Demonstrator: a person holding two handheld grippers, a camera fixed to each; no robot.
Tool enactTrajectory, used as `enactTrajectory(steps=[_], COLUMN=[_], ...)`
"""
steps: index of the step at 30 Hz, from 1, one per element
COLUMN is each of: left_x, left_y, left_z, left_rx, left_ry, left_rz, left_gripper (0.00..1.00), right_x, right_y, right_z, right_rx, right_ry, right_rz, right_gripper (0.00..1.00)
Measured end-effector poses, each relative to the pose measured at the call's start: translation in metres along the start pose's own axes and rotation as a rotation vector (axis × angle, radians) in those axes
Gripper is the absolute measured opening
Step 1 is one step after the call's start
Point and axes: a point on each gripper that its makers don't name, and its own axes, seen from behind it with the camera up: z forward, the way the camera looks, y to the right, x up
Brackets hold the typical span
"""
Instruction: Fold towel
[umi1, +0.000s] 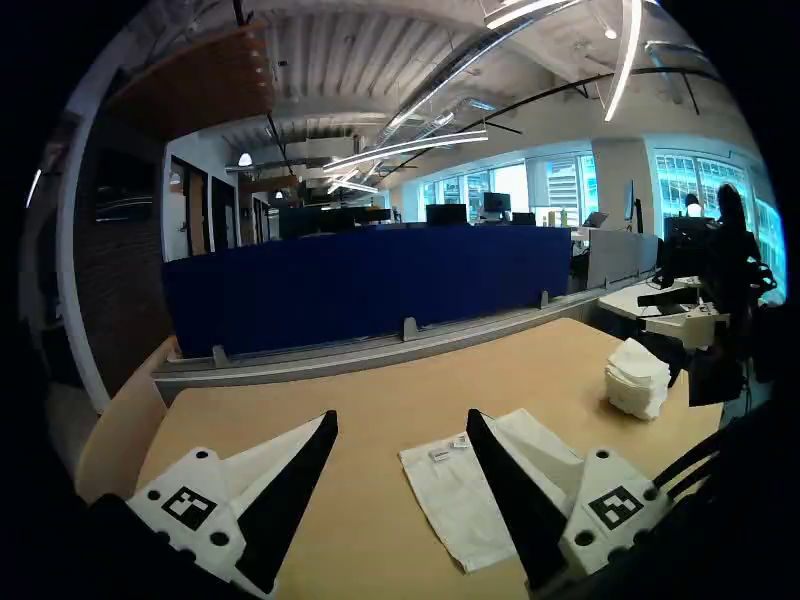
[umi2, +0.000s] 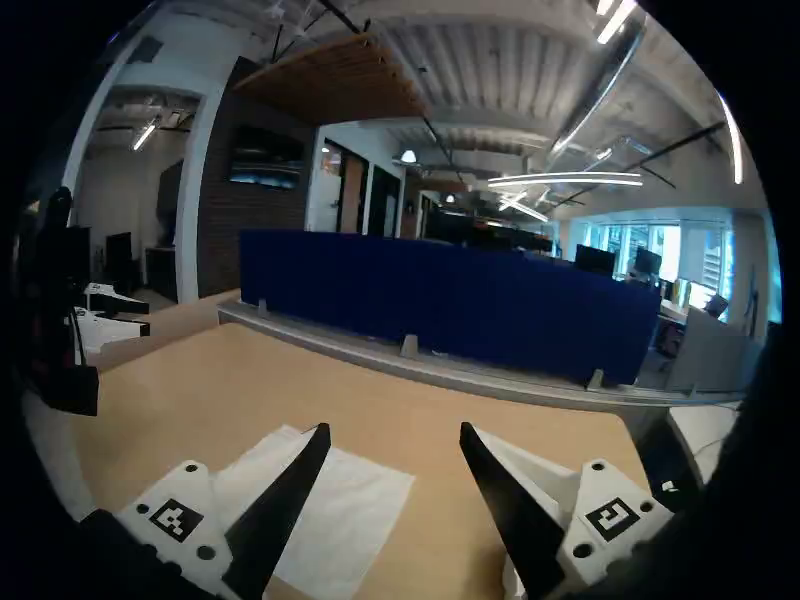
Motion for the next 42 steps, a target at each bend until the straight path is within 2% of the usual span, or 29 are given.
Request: enactTrajectory(steps=[9,14,29,42], left_x=[-0.031,-0.052,-0.128,-0.193], left_y=[0.014,0.021,0.036,0.058], left_z=[0.007,0.012,0.019,0.021], left_rx=[-0.041,-0.059,-0.112,-0.159], left_ry=[-0.065,-0.101,-0.241,-0.37], left_rz=[0.032,0.034,0.046,0.064], left_gripper=[0.96,0.96,0.96,0.96], right_x=[-0.034,-0.059,-0.134,-0.192], right_y=[-0.016,-0.023,-0.041,-0.05], right_z=[0.008,0.011,0.016,0.014], right_rx=[0.053,0.07,0.109,0.135], right_ry=[-0.086,-0.134,-0.259,-0.373], right_rz=[-0.023,-0.028,-0.022,-0.038], right_gripper=[1.0,1.0,1.0,1.0])
